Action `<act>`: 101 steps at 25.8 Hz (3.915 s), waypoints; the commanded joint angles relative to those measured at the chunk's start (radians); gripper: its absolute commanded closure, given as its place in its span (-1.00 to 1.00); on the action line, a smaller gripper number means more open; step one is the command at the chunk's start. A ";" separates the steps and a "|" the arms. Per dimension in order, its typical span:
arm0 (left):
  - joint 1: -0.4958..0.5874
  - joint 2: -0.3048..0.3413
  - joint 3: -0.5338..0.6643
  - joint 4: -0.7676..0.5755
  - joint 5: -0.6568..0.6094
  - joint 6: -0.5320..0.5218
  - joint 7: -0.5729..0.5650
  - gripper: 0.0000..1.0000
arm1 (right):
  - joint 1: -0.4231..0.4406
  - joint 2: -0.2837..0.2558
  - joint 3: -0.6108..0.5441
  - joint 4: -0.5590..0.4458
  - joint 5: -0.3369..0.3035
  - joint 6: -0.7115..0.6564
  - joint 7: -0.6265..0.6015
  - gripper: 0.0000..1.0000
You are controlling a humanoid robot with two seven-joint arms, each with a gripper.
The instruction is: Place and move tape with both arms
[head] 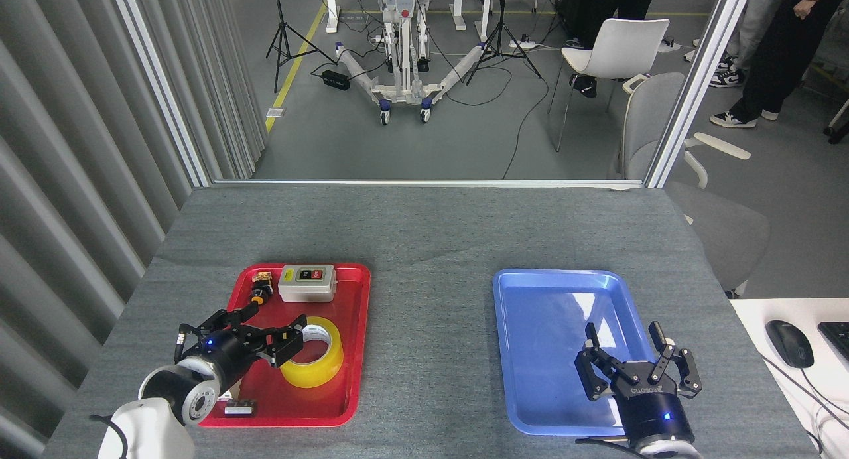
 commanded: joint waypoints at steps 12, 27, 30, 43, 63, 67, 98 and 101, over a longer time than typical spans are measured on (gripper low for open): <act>-0.150 -0.004 -0.091 0.101 -0.004 0.173 -0.354 -1.00 | -0.003 -0.005 -0.002 0.014 0.000 0.000 -0.003 -1.00; -0.249 -0.036 -0.191 0.222 0.001 0.399 -0.611 -1.00 | -0.003 0.000 -0.002 0.014 0.002 0.005 -0.003 -1.00; -0.253 -0.036 -0.192 0.230 0.002 0.399 -0.611 -1.00 | -0.003 0.000 -0.002 0.014 0.002 0.007 -0.003 -0.99; -0.268 -0.035 -0.194 0.315 0.002 0.331 -0.604 -0.64 | -0.003 -0.006 -0.002 0.014 0.002 0.005 -0.003 -0.99; -0.267 -0.012 -0.186 0.314 0.082 0.277 -0.568 0.13 | 0.000 -0.003 -0.001 0.014 0.002 0.007 -0.005 -0.99; -0.262 0.010 -0.157 0.314 0.194 0.175 -0.567 0.50 | 0.000 -0.003 -0.001 0.014 0.003 0.007 -0.003 -0.99; -0.160 0.008 -0.048 0.392 0.899 -0.275 -0.576 1.00 | -0.024 -0.009 -0.014 0.014 -0.080 -0.096 -0.086 -1.00; -0.140 0.005 -0.057 0.334 1.018 -0.275 -0.593 1.00 | -0.037 -0.058 -0.067 0.017 -0.196 -0.227 -0.068 -1.00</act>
